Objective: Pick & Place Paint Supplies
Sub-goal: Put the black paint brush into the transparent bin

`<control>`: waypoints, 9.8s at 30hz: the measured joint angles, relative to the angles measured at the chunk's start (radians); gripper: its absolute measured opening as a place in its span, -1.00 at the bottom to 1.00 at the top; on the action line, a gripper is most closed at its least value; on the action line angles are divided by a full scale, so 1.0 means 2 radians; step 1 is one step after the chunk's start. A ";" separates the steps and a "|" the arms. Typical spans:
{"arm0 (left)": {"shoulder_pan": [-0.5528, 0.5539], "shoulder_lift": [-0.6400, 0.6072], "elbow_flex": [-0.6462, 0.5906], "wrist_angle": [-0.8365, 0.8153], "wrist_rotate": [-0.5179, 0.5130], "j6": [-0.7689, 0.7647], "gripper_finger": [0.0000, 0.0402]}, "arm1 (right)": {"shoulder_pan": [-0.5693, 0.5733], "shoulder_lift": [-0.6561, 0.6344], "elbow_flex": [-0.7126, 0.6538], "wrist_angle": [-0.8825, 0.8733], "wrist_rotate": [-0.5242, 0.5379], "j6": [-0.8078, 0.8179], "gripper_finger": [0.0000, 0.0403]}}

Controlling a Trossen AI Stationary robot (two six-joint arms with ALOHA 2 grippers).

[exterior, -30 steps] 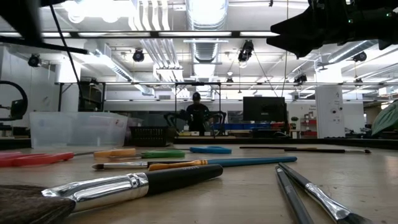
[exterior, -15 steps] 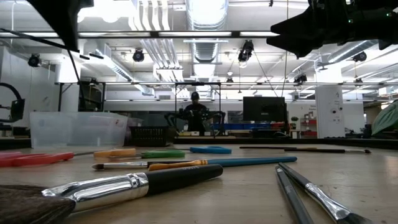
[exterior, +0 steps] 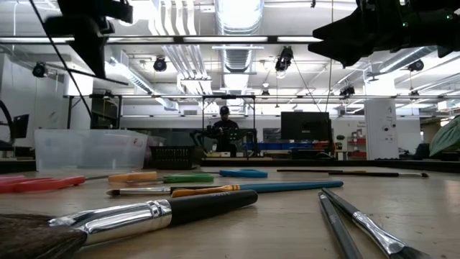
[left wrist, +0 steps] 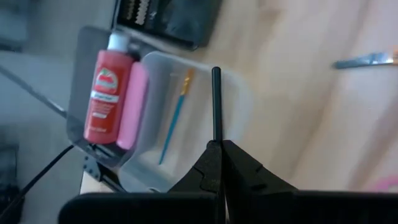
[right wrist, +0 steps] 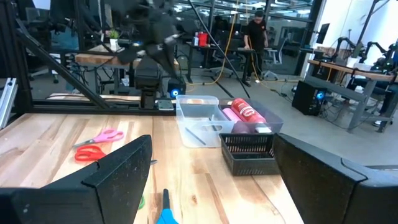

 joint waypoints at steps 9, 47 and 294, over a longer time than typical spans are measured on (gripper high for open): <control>0.155 -0.017 -0.072 0.113 0.014 0.144 -0.98 | 0.000 0.000 0.000 -0.001 0.000 0.000 0.64; 0.278 -0.017 -0.201 0.314 0.116 0.380 -0.98 | 0.000 0.000 0.000 -0.001 0.000 0.000 0.64; -0.127 -0.033 -0.096 0.022 -0.119 -0.131 -0.97 | 0.000 0.000 0.000 -0.001 0.000 0.000 0.64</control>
